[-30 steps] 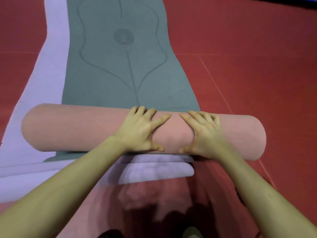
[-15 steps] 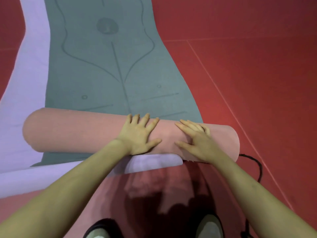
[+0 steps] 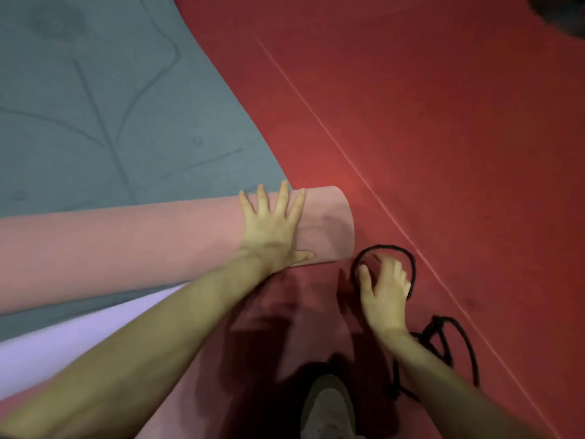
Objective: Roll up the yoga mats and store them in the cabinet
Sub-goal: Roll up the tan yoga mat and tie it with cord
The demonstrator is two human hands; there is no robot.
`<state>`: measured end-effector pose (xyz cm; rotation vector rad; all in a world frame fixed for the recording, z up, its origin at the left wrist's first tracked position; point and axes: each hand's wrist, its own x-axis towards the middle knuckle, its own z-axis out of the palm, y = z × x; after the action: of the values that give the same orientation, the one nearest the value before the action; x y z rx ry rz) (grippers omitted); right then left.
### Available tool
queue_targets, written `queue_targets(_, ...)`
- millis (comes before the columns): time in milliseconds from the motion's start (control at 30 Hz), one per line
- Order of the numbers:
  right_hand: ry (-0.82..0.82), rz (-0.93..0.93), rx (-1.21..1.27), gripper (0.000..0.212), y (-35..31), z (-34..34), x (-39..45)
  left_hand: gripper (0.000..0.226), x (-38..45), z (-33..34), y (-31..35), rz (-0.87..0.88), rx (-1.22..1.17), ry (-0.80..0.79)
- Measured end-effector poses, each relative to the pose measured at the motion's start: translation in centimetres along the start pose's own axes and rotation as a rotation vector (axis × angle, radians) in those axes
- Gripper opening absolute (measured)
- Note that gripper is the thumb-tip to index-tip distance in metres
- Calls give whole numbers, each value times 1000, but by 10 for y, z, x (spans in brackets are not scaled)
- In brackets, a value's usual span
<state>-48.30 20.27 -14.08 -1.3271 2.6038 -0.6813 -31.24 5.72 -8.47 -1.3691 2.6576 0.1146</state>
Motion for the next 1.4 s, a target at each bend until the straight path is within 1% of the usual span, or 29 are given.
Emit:
queue_targets(33,-37,37,-45,43,7,5,-1,107,2,0,2,37,3,15)
queue_targets(100,-110,87,-123,43,15,17,-1,107,5,-1,9,109,18,5)
queue_targets(167,-175,136,-157,47,17,25,3,115,7,-2,16,119,46,-28)
queue_targets(200,-198,168,-157,45,17,28,5,120,9,-1,18,108,62,-33)
queue_targets(300,-238,222,-135,24,23,33,8,126,14,-1,18,79,99,-32)
queue_targets(367,-213,244,-83,15,25,32,11,121,17,-3,15,73,98,-16)
queue_targets(400,-162,259,-17,12,23,30,12,118,18,-5,14,77,97,-1)
queue_targets(467,-49,294,197,9,11,23,18,115,18,-10,12,91,98,23)
queue_targets(500,-22,301,308,10,3,19,21,114,17,-14,11,91,97,38)
queue_targets(600,9,236,531,27,-27,6,32,114,12,-33,1,59,83,127)
queue_targets(633,21,197,581,29,-37,2,36,114,10,-44,-3,43,75,163)
queue_targets(700,42,121,671,27,-60,-10,42,115,5,-69,-13,0,58,224)
queue_targets(767,28,84,788,28,-89,-29,49,116,-3,-96,-24,-43,35,271)
queue_targets(867,13,52,939,18,-141,-69,61,117,-21,-138,-46,-103,-8,373)
queue_targets(900,-10,46,999,16,-159,-82,62,117,-29,-152,-54,-124,-28,423)
queue_targets(967,-76,36,1109,20,-194,-108,59,116,-46,-182,-72,-172,-75,524)
queue_targets(1033,-176,7,1192,24,-228,-132,51,117,-66,-212,-88,-215,-123,585)
queue_targets(1100,-271,-30,1250,29,-262,-154,43,118,-85,-241,-102,-232,-176,653)
queue_targets(1200,-365,-72,1371,31,-311,-190,30,123,-115,-281,-115,-243,-257,774)
queue_targets(1267,-373,-178,1444,31,-338,-215,23,125,-134,-307,-122,-252,-356,862)
queue_targets(1333,-347,-304,1462,30,-362,-243,18,128,-150,-332,-127,-246,-468,945)
queue_targets(1400,-332,-383,1462,30,-380,-271,15,129,-164,-353,-129,-239,-568,1023)
